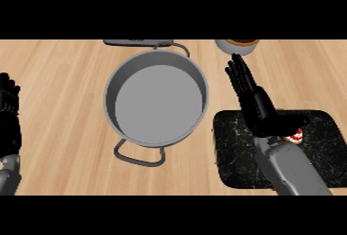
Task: Pick the cupcake from the tray and place it in the pot
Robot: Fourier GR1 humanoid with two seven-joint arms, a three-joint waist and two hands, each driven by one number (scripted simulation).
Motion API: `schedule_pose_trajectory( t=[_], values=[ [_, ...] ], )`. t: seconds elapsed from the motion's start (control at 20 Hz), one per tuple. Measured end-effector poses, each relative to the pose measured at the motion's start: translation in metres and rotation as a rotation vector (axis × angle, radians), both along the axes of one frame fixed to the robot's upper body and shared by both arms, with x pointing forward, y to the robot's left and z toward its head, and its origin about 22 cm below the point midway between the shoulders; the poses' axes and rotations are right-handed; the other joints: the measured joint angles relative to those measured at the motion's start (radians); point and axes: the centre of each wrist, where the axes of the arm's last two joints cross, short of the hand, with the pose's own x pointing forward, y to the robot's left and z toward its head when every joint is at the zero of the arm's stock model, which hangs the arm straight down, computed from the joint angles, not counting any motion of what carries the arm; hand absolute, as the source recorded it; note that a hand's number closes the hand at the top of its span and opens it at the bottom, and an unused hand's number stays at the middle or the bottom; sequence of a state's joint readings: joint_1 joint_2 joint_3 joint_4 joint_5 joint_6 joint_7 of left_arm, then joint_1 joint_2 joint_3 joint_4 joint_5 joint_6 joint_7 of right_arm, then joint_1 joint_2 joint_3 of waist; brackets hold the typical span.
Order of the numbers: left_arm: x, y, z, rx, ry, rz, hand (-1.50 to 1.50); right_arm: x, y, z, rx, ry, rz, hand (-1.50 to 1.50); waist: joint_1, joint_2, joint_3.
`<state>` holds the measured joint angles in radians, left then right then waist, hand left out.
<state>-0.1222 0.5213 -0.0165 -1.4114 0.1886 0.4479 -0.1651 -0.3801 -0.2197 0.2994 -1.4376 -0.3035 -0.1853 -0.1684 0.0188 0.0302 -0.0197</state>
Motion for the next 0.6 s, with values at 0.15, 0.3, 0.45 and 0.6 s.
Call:
schedule_pose_trajectory(
  t=[0.15, 0.3, 0.45, 0.6],
  values=[
    [-0.010, 0.002, -0.014, -0.007, 0.072, -0.002, 0.00, -0.007, -0.040, -0.019, -0.028, 0.130, -0.146, 1.50, -0.024, -0.017, 0.010],
    [-0.021, 0.007, -0.024, -0.008, 0.164, -0.005, 0.00, -0.022, -0.105, -0.047, -0.082, 0.333, -0.404, 1.50, -0.063, -0.022, 0.015],
    [-0.031, 0.007, -0.037, -0.024, 0.246, -0.016, 0.00, -0.045, -0.176, -0.056, -0.404, 0.346, -0.655, -1.50, -0.097, -0.019, 0.008],
    [-0.040, 0.005, -0.043, -0.041, 0.314, -0.050, 0.00, -0.072, -0.212, -0.062, -0.598, 0.273, -0.853, -1.50, -0.094, -0.032, 0.013]
  ],
)
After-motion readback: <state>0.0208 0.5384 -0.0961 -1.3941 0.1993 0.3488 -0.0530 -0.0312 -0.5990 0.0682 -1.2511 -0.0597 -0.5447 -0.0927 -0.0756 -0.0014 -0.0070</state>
